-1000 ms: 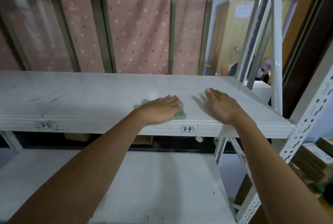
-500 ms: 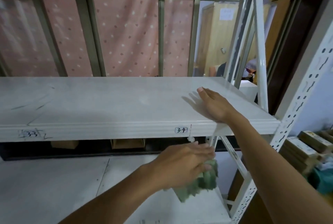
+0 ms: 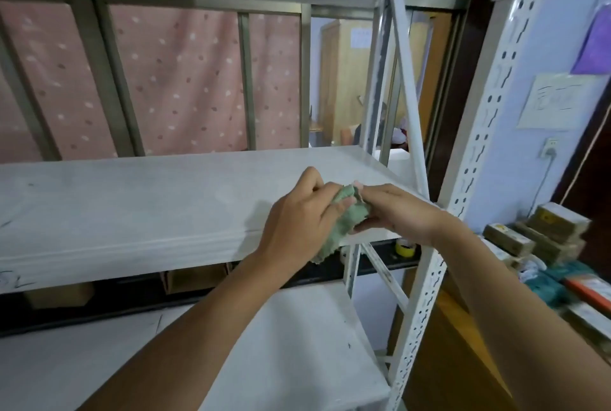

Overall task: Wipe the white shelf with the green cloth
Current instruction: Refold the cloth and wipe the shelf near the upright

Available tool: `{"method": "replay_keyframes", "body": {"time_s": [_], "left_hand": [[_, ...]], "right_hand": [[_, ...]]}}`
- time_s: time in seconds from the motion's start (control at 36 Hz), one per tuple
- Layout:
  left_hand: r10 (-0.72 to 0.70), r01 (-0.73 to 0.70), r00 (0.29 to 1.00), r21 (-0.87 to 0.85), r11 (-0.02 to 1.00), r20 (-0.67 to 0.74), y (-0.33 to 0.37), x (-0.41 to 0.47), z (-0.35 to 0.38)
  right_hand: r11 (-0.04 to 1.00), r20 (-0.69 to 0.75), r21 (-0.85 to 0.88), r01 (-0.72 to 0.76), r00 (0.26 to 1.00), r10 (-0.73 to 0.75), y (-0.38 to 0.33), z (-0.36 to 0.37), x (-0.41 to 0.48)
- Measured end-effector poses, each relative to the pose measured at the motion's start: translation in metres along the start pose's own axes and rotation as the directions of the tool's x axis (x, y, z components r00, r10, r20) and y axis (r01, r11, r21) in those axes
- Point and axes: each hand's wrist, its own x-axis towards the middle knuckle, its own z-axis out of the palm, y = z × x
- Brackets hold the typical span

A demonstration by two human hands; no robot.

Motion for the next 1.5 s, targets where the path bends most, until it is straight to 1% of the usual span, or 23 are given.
{"method": "replay_keyframes", "body": {"time_s": [0.03, 0.08, 0.17, 0.25, 0.31, 0.39, 0.5, 0.56, 0.67, 0.72, 0.78, 0.83, 0.86, 0.89, 0.94, 1.0, 1.06, 1.11, 1.17, 1.22, 1.31, 1.42, 1.5], "left_hand": [[-0.049, 0.048, 0.999, -0.023, 0.999, -0.023, 0.0, 0.005, 0.003], [-0.209, 0.198, 0.976, -0.157, 0.968, -0.058, 0.001, 0.014, 0.013], [-0.449, 0.404, 0.892, -0.358, 0.842, -0.05, 0.014, 0.027, 0.026], [-0.588, 0.492, 0.807, -0.481, 0.725, -0.06, 0.029, 0.037, 0.041], [-0.611, 0.504, 0.788, -0.488, 0.712, -0.078, 0.037, 0.042, 0.05], [-0.59, 0.499, 0.796, -0.405, 0.766, -0.135, 0.045, 0.049, 0.061], [-0.544, 0.431, 0.809, -0.404, 0.807, -0.224, 0.049, 0.058, 0.073], [-0.552, 0.437, 0.802, -0.407, 0.802, -0.228, 0.051, 0.06, 0.081], [-0.619, 0.548, 0.773, -0.341, 0.764, -0.143, 0.06, 0.058, 0.095], [-0.696, 0.623, 0.712, -0.376, 0.686, -0.093, 0.059, 0.057, 0.099], [-0.76, 0.676, 0.65, -0.444, 0.588, -0.017, 0.056, 0.055, 0.098], [-0.777, 0.688, 0.622, -0.543, 0.482, 0.099, 0.058, 0.052, 0.096], [-0.76, 0.683, 0.638, -0.545, 0.485, 0.123, 0.06, 0.049, 0.095], [-0.724, 0.674, 0.682, -0.472, 0.568, 0.104, 0.06, 0.045, 0.093], [-0.579, 0.579, 0.814, -0.153, 0.801, 0.046, 0.056, 0.033, 0.09], [-0.395, 0.388, 0.918, 0.128, 0.913, 0.034, 0.046, 0.017, 0.089], [-0.232, 0.211, 0.972, 0.304, 0.929, 0.034, 0.035, 0.0, 0.085], [-0.11, 0.094, 0.994, 0.411, 0.907, 0.015, 0.022, -0.014, 0.077], [-0.028, 0.024, 1.0, 0.471, 0.882, 0.002, 0.008, -0.025, 0.066], [0.016, -0.011, 1.0, 0.505, 0.863, -0.006, -0.004, -0.032, 0.054], [0.079, -0.05, 0.996, 0.527, 0.848, -0.033, -0.017, -0.041, 0.035], [0.107, -0.051, 0.991, 0.508, 0.86, -0.08, -0.04, -0.05, 0.009], [0.148, -0.091, 0.986, 0.497, 0.863, -0.077, -0.055, -0.053, -0.005]], "right_hand": [[0.998, -0.001, 0.059, -0.004, 1.0, 0.004, 0.001, -0.003, -0.005], [0.989, -0.03, 0.151, 0.001, 1.0, 0.004, 0.003, -0.01, -0.013], [0.994, -0.06, 0.085, 0.068, 0.996, -0.063, 0.005, -0.013, -0.024], [0.99, -0.077, 0.064, 0.126, 0.99, -0.121, 0.002, -0.013, -0.033], [0.985, -0.155, 0.053, 0.163, 0.976, -0.153, -0.001, -0.015, -0.035], [0.974, -0.305, 0.131, 0.186, 0.942, -0.139, -0.004, -0.022, -0.035], [0.887, -0.282, 0.447, 0.115, 0.959, 0.018, 0.001, -0.031, -0.032], [0.87, -0.297, 0.479, 0.116, 0.954, 0.035, 0.006, -0.03, -0.029], [0.943, -0.372, 0.301, 0.144, 0.928, -0.023, 0.018, -0.026, -0.026], [0.965, -0.389, 0.167, 0.201, 0.913, -0.123, 0.024, -0.028, -0.026], [0.972, -0.44, -0.003, 0.236, 0.872, -0.213, 0.032, -0.034, -0.024], [0.951, -0.522, -0.248, 0.183, 0.802, -0.29, 0.042, -0.044, -0.018], [0.916, -0.552, -0.383, 0.117, 0.766, -0.329, 0.046, -0.049, -0.015], [0.86, -0.575, -0.51, 0.031, 0.731, -0.368, 0.049, -0.052, -0.011], [0.736, -0.606, -0.661, -0.149, 0.684, -0.406, 0.052, -0.058, -0.003], [0.63, -0.621, -0.719, -0.293, 0.679, -0.392, 0.051, -0.06, 0.008], [0.529, -0.631, -0.74, -0.416, 0.701, -0.332, 0.048, -0.06, 0.018], [0.436, -0.643, -0.743, -0.509, 0.724, -0.25, 0.045, -0.061, 0.029], [0.425, -0.65, -0.727, -0.539, 0.74, -0.173, 0.044, -0.064, 0.04], [0.476, -0.655, -0.692, -0.542, 0.748, -0.101, 0.041, -0.064, 0.052], [0.484, -0.57, -0.734, -0.476, 0.819, -0.059, 0.033, -0.046, 0.073], [0.491, -0.358, -0.836, -0.244, 0.921, -0.153, 0.022, 0.019, 0.106], [0.506, -0.159, -0.862, -0.017, 0.958, -0.239, 0.012, 0.072, 0.121]]}}
